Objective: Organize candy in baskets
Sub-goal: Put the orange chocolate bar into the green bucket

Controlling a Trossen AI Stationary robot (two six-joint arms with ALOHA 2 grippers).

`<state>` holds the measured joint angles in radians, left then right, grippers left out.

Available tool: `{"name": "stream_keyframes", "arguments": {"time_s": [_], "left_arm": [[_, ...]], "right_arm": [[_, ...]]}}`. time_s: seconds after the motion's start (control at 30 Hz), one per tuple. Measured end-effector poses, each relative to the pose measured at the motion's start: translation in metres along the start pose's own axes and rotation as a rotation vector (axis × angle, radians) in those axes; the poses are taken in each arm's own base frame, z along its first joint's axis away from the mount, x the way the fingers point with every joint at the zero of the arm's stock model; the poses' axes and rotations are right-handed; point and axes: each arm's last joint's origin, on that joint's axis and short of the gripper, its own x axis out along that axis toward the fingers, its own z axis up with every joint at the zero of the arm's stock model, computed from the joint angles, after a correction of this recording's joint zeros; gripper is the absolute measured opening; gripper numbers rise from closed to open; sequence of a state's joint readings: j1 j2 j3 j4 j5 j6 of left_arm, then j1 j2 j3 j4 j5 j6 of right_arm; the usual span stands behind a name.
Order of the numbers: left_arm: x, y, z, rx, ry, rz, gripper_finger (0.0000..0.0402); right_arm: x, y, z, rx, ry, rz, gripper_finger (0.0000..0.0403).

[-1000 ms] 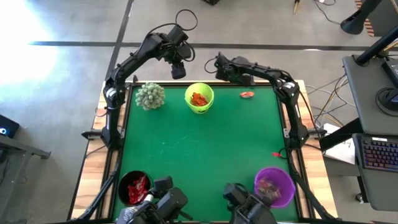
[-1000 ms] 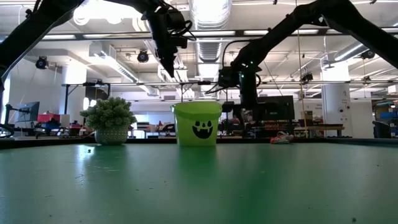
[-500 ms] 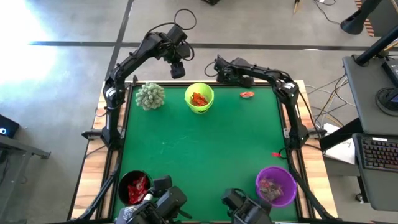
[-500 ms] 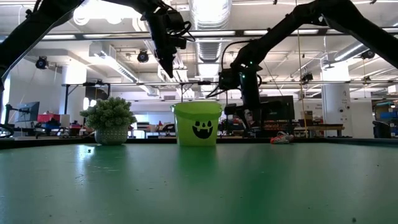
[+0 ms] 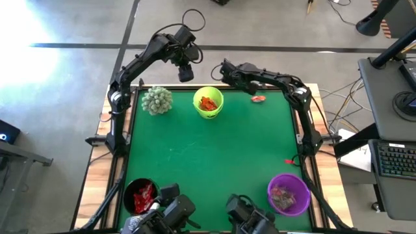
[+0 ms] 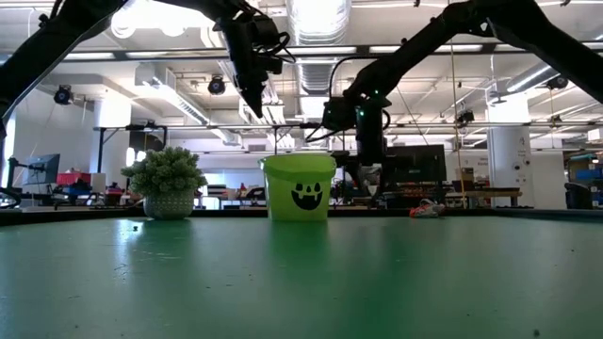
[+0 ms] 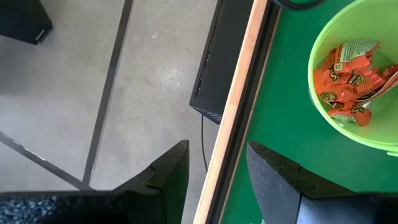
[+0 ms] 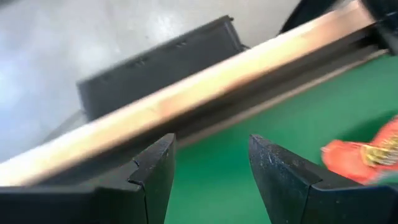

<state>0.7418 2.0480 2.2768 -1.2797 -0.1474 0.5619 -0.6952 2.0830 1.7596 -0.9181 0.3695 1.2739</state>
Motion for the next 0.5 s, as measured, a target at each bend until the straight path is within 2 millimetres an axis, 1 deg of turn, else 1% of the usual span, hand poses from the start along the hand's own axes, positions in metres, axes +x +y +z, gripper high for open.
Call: {"name": "stream_keyframes", "arguments": {"time_s": [0.13,0.2,0.27,0.4,0.5], "left_arm": [[0.000,0.000,0.000,-0.004,0.000,0.000,0.0144],[0.000,0.000,0.000,-0.004,0.000,-0.001,0.0144],[0.000,0.000,0.000,-0.003,0.001,0.000,0.0144],[0.000,0.002,-0.001,-0.003,0.002,0.001,0.0144],[0.000,0.002,-0.001,-0.005,0.003,0.002,0.0144]], "right_arm": [[0.001,0.009,0.003,0.110,-0.013,0.093,0.0194],[0.000,0.012,0.002,0.126,0.006,0.123,0.0194],[0.000,0.012,0.001,0.056,0.047,0.130,0.0194],[-0.003,0.007,-0.005,-0.138,0.153,0.117,0.0194],[-0.014,0.005,-0.014,-0.281,0.252,0.150,0.0194]]}}
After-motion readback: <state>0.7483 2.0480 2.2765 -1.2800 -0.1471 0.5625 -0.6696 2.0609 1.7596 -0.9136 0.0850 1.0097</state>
